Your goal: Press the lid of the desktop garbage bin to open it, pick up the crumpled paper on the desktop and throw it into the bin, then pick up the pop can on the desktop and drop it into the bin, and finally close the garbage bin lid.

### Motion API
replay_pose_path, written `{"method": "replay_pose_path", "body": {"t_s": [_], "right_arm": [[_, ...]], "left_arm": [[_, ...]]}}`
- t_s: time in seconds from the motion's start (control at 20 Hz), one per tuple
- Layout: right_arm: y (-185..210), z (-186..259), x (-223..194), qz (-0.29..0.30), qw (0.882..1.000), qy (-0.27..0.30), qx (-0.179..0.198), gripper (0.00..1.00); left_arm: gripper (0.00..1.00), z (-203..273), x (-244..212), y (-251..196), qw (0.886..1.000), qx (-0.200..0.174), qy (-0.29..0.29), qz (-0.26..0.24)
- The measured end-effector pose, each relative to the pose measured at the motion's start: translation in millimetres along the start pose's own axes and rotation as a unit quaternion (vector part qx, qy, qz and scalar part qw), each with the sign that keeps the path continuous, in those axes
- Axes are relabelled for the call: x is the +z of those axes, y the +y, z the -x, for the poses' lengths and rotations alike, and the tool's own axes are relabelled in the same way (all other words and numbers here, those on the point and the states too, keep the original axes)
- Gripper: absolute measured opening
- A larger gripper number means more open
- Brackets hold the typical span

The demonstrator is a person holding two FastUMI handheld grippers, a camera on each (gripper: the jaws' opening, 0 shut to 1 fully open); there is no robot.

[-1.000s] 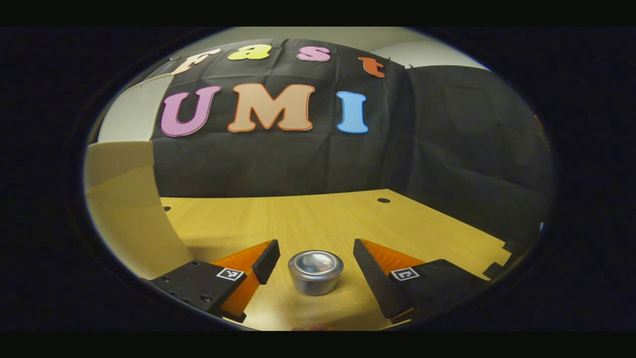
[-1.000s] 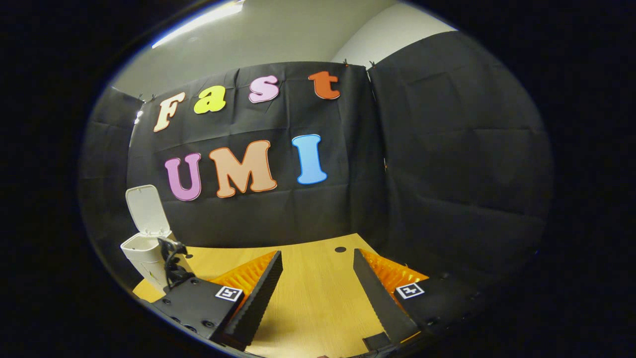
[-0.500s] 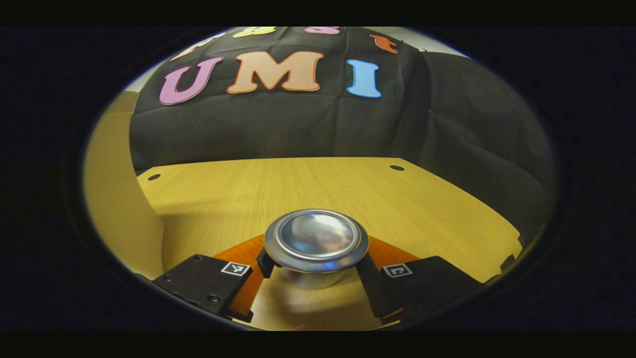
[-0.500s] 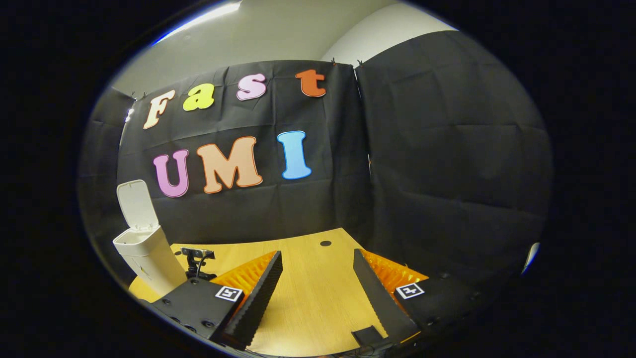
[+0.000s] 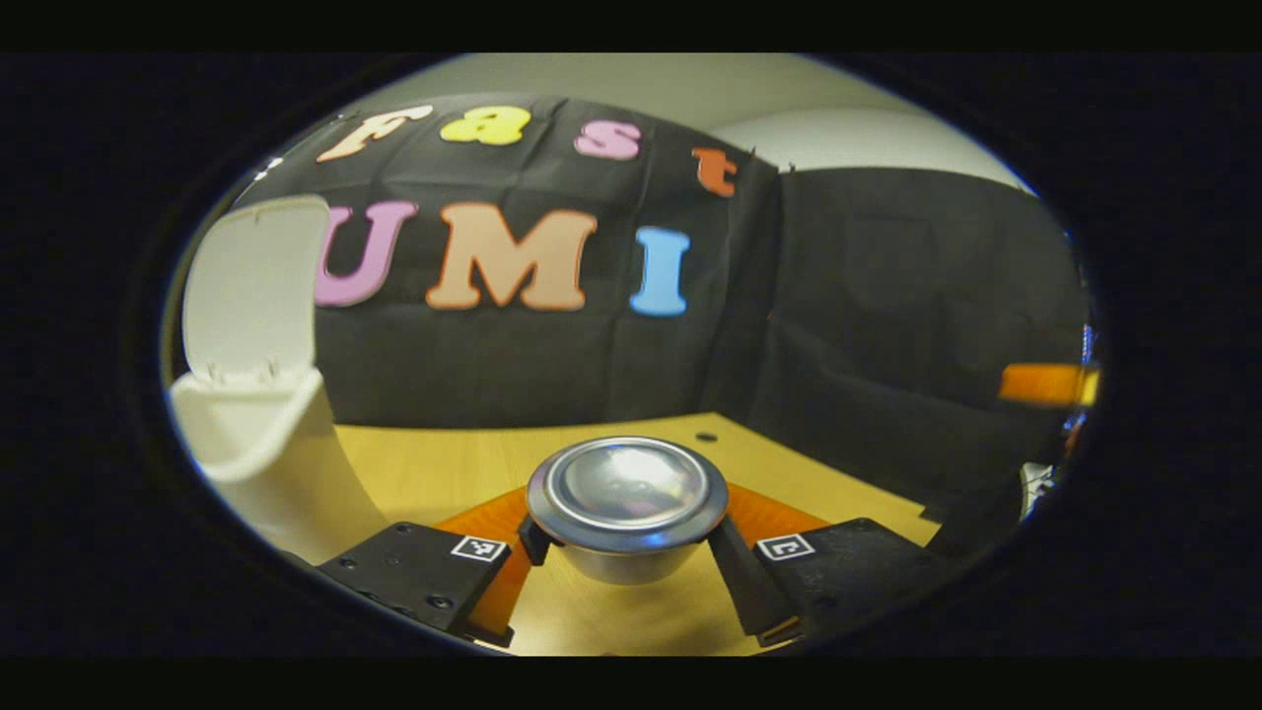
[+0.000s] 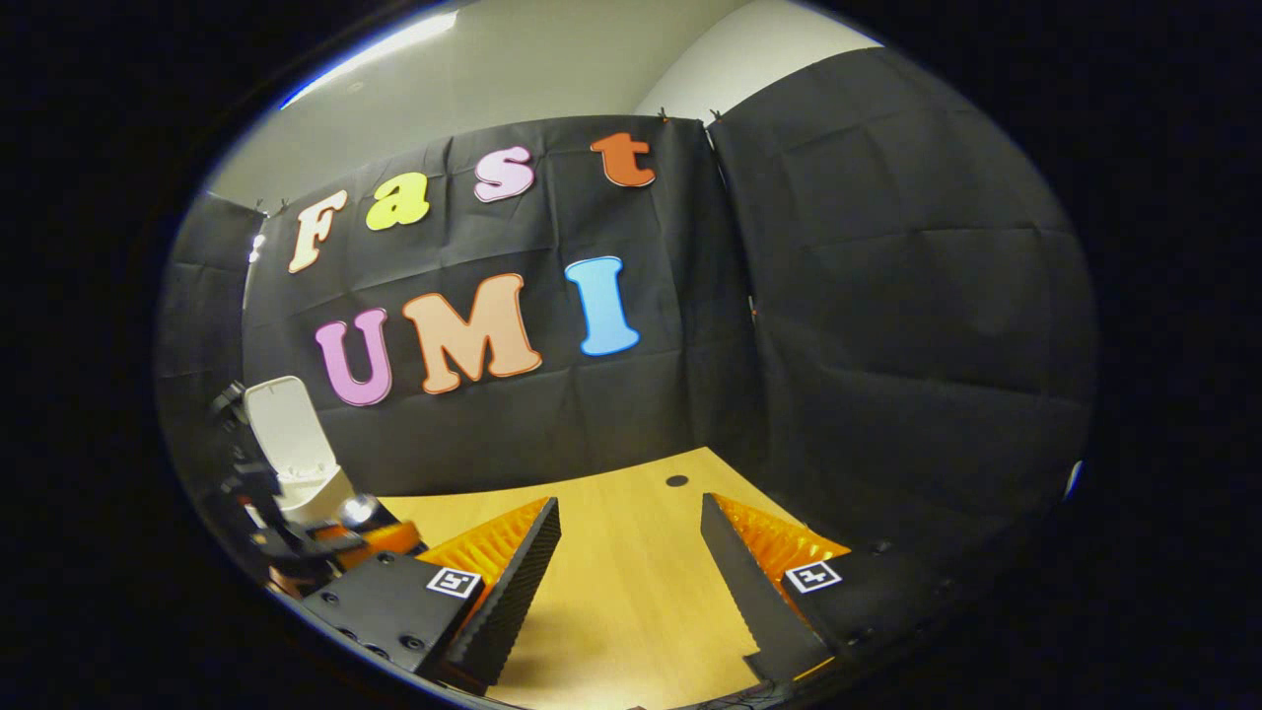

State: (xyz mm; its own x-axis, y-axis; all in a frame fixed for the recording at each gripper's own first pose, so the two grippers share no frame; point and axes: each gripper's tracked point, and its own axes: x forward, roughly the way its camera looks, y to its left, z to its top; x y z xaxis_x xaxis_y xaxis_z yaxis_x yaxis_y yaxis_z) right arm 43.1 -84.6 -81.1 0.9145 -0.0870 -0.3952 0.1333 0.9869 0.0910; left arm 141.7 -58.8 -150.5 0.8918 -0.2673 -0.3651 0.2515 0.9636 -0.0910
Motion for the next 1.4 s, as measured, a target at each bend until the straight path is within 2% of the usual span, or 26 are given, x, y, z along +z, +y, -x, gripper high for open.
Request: {"method": "replay_pose_path", "body": {"t_s": [0.1, 0.15, 0.3, 0.5, 0.6, 0.75, 0.9, 0.95, 1.0, 1.05, 1.1, 1.15, 1.2, 1.3, 1.35, 1.4], "right_arm": [[16, -12, -4, -0.011, 1.0, -0.002, 0.028, 0.96], [24, -18, -9, -0.021, 0.999, 0.0, 0.044, 0.96], [38, -37, -30, -0.042, 0.995, 0.033, 0.085, 0.96], [20, -65, -34, -0.017, 0.994, 0.051, 0.098, 0.96], [5, -75, -31, -0.008, 0.994, 0.058, 0.097, 0.96], [-21, -87, -26, -0.004, 0.994, 0.063, 0.088, 0.96], [-39, -96, -16, -0.004, 0.995, 0.057, 0.081, 0.96], [-44, -98, -13, -0.003, 0.995, 0.055, 0.08, 0.96], [-48, -101, -10, -0.002, 0.995, 0.053, 0.079, 0.96], [-50, -104, -8, -0.002, 0.995, 0.053, 0.08, 0.96], [-53, -105, -7, -0.003, 0.995, 0.052, 0.082, 0.96], [-54, -108, -5, -0.005, 0.995, 0.052, 0.084, 0.96], [-55, -109, -4, -0.005, 0.995, 0.052, 0.086, 0.96], [-57, -113, -4, 0.001, 0.995, 0.051, 0.088, 0.96], [-58, -116, -3, 0.005, 0.995, 0.05, 0.088, 0.96], [-60, -116, -3, 0.009, 0.995, 0.049, 0.089, 0.96]], "left_arm": [[0.76, 31, 60, 53, 0.998, 0.046, -0.034, -0.014], [0.77, 50, 70, 83, 0.996, 0.08, -0.034, -0.017], [0.75, 79, 65, 156, 0.984, 0.176, -0.003, -0.027], [0.77, 89, 44, 201, 0.963, 0.266, 0.038, -0.023], [0.78, 84, 25, 200, 0.96, 0.273, 0.065, -0.023], [0.79, 89, 12, 217, 0.945, 0.318, 0.076, -0.029], [0.81, 92, 2, 229, 0.932, 0.347, 0.09, -0.057], [0.83, 91, -2, 229, 0.934, 0.341, 0.094, -0.057], [0.98, 85, -4, 224, 0.938, 0.329, 0.095, -0.05], [0.96, 85, -4, 220, 0.941, 0.322, 0.093, -0.041], [0.96, 85, 3, 220, 0.941, 0.326, 0.081, -0.036], [1.0, 88, 13, 221, 0.939, 0.334, 0.066, -0.04], [0.94, 90, 27, 222, 0.936, 0.345, 0.052, -0.052], [0.93, 92, 64, 220, 0.931, 0.356, 0.026, -0.075], [0.99, 90, 84, 217, 0.933, 0.349, 0.012, -0.08], [0.93, 84, 106, 214, 0.937, 0.339, -0.002, -0.082]]}}
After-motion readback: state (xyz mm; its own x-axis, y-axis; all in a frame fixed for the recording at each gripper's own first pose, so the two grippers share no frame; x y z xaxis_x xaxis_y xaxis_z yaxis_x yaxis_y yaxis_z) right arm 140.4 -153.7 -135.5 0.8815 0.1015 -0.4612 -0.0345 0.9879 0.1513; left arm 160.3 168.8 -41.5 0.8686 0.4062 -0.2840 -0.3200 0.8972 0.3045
